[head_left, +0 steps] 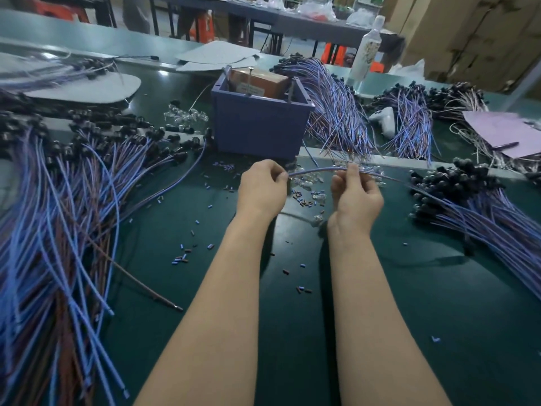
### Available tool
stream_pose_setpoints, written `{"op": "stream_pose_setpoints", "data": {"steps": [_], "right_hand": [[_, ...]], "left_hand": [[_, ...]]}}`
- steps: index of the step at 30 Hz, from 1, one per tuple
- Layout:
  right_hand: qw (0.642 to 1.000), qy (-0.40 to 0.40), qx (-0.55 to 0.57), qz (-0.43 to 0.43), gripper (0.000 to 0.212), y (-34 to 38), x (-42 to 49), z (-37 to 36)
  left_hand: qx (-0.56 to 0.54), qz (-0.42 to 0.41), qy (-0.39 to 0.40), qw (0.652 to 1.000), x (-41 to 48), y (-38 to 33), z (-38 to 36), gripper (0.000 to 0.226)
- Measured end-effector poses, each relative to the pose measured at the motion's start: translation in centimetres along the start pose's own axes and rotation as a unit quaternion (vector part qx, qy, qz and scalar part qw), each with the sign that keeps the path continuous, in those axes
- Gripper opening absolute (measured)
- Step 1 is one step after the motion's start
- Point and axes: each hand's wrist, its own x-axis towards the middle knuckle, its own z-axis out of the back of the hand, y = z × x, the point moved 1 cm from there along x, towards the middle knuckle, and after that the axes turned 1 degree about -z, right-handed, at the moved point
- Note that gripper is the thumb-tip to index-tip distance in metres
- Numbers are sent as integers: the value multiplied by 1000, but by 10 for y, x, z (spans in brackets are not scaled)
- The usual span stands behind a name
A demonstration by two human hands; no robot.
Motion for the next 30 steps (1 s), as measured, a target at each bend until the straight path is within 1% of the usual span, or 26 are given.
{"op": "stream_pose_setpoints", "data": {"steps": [3,5,8,9,11,17,19,22,24,25,26,29,30], "right_hand": [[998,51,-24,-21,16,-4,-4,-5],[997,65,-43,-3,18,-5,-5,-7],[999,39,-21,26,20,-3,-4,-7],[999,29,-9,26,21,-1,-4,-6],[1000,15,7,26,21,0,-3,-6],[999,-3,18,30,19,-3,-5,-7],[999,-21,35,24,20,0,-2,-4],[994,-59,87,12,22,9,8,7],[994,-59,95,7,22,11,9,10],[994,-51,95,2,22,10,8,9],[994,-41,97,-7,22,9,5,6],[993,-10,114,-41,21,6,-2,-2],[991,1,122,-53,21,6,-4,-4]], "left_hand": [[-52,-11,21,998,-2,-6,0,10],[-117,-11,43,992,-5,-9,1,10],[-241,7,91,966,-7,-12,1,13],[-264,10,102,959,-7,-13,1,14],[-275,12,109,955,-8,-15,1,16],[-266,22,93,959,-8,-17,-1,16],[-252,27,79,964,-6,-14,1,16],[-214,61,-7,975,2,-2,10,19],[-208,77,-63,973,4,1,14,19],[-196,78,-78,974,3,0,14,20],[-169,73,-80,980,1,-1,13,22],[-35,44,-51,997,-5,-7,7,35],[-14,25,-44,999,-6,-9,6,35]]}}
